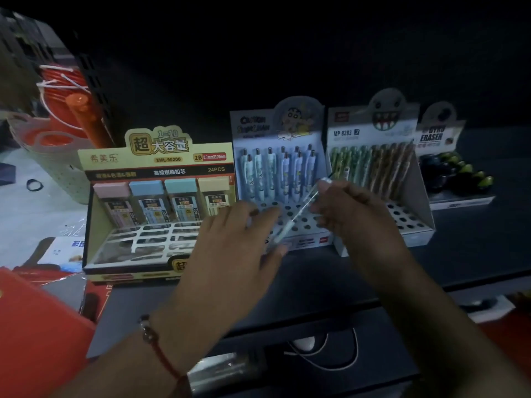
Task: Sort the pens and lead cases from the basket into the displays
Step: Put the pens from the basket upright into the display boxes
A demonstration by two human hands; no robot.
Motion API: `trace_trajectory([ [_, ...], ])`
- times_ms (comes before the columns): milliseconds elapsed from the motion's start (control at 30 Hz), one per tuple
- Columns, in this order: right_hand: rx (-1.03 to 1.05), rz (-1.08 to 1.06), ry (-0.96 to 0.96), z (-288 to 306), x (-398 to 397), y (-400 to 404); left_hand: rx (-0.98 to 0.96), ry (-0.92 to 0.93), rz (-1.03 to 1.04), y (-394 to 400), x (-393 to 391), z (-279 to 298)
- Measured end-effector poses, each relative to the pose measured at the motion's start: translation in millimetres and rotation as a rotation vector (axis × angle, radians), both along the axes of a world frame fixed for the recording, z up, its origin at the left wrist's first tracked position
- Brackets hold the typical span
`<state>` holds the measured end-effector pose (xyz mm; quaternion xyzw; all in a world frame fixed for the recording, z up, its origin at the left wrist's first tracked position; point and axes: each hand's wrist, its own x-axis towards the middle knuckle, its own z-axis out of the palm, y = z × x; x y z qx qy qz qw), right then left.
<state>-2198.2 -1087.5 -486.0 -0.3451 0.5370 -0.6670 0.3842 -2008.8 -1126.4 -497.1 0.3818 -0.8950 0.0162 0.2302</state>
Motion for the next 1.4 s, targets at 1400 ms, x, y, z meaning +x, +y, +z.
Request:
trace_trajectory([
  [1400,-0.017,-0.218,0.951,-27.8,38.2,-105.9,0.132,-0.239,0.041,6.1,-17.0,-29.2],
])
